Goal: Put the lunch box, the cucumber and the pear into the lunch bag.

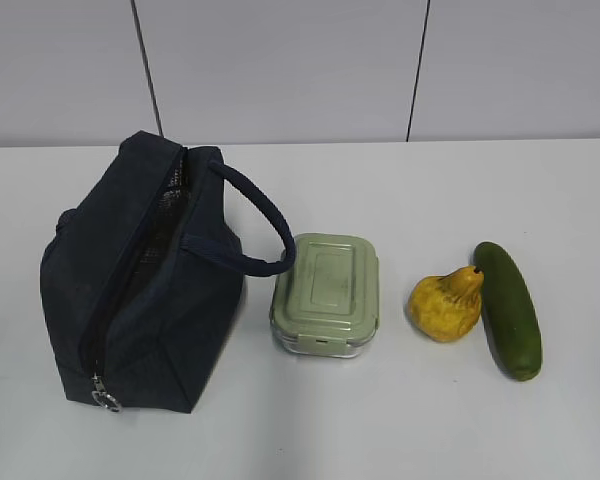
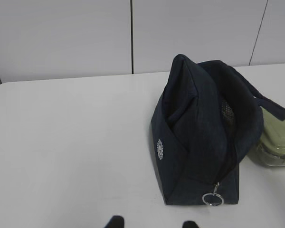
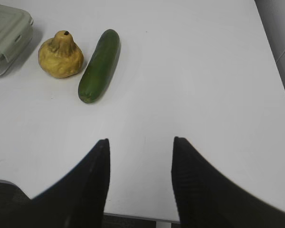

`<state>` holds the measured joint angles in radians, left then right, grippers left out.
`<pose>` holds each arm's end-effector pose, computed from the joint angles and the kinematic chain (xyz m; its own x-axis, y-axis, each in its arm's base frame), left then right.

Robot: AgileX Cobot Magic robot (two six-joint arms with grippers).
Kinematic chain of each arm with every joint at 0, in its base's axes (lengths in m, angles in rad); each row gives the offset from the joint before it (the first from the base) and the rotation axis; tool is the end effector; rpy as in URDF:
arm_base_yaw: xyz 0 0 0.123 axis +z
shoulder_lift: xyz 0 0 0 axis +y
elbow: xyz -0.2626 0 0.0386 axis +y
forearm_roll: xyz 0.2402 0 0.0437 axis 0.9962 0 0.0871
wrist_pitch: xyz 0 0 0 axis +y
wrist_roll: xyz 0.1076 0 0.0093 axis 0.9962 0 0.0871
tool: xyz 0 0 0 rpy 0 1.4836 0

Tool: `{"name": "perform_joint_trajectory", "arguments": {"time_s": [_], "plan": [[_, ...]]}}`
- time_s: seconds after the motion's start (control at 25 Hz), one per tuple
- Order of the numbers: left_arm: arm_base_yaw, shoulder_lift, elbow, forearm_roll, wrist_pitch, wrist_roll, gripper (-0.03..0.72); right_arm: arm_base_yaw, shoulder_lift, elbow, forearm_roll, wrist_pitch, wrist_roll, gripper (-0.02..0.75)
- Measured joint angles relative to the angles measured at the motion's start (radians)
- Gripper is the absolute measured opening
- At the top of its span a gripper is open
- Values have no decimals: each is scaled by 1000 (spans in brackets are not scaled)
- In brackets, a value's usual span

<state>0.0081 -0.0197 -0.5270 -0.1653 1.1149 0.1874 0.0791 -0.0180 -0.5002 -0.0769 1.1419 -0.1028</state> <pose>0.0142 -0.0158 0.2696 -0.4408 0.1090 -0.8910 0.1746 0.9840 0.0340 0.0169 -0.0062 0.2587 -0.5014 -0.1743 -0.8475 -0.0871 0.9847 -0.1509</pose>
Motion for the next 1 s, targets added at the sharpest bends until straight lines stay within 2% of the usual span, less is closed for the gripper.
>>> {"name": "perform_joint_trajectory", "arguments": {"time_s": [0.84, 1.0], "plan": [[0, 0, 0, -1, 0, 0, 238, 0, 0, 0, 0, 2, 0, 345], [0, 0, 0, -38, 0, 0, 238, 0, 0, 0, 0, 2, 0, 345]]}}
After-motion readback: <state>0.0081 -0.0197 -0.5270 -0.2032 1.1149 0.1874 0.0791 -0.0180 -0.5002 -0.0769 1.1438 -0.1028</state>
